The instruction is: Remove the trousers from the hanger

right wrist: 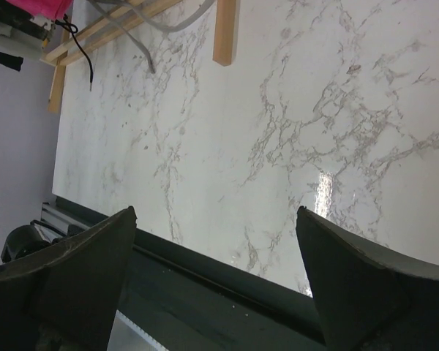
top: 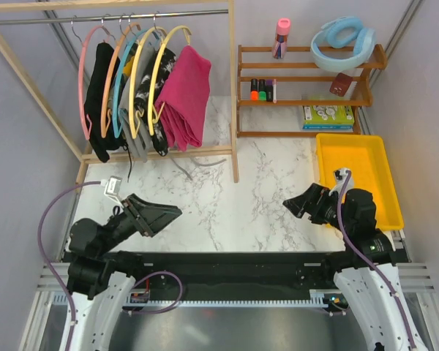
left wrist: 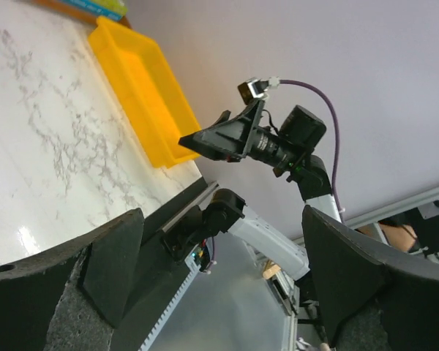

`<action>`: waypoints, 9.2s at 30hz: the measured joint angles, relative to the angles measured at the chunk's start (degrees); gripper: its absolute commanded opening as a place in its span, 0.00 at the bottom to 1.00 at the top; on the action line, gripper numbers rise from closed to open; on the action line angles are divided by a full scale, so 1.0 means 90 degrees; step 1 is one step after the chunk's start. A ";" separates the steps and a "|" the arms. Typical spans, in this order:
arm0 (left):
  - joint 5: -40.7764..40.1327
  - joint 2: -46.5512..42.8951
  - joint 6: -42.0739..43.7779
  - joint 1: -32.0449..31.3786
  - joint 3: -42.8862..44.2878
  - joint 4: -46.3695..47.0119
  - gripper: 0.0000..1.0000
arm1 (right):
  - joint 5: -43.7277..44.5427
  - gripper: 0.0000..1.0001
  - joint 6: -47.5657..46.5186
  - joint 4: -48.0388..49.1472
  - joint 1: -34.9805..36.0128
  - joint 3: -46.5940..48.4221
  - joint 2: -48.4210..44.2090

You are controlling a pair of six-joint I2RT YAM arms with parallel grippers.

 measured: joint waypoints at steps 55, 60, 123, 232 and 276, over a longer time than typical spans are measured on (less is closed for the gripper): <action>-0.3898 0.9617 0.6278 -0.0097 1.0950 -0.3517 0.59 | -0.1059 0.98 -0.0967 -0.0549 0.0000 0.1392 0.0304; -0.4007 0.9753 0.6305 -0.0204 1.0950 -0.3478 0.56 | -0.1056 0.98 -0.0913 -0.0578 0.0000 0.1396 0.0277; -0.3320 0.6506 0.5561 -0.0716 0.8330 -0.3446 0.02 | -0.1598 0.98 -0.0733 -0.0469 0.0000 0.1761 0.0721; 0.2810 0.4090 0.3373 -0.0702 0.4855 -0.2188 0.02 | -0.3492 0.01 -0.5544 -0.1899 0.3752 0.8731 0.6817; -0.2142 0.3665 -0.2448 -0.0750 0.3616 -0.0032 0.71 | 0.0945 0.00 -0.3534 0.2708 0.4794 0.3699 0.3674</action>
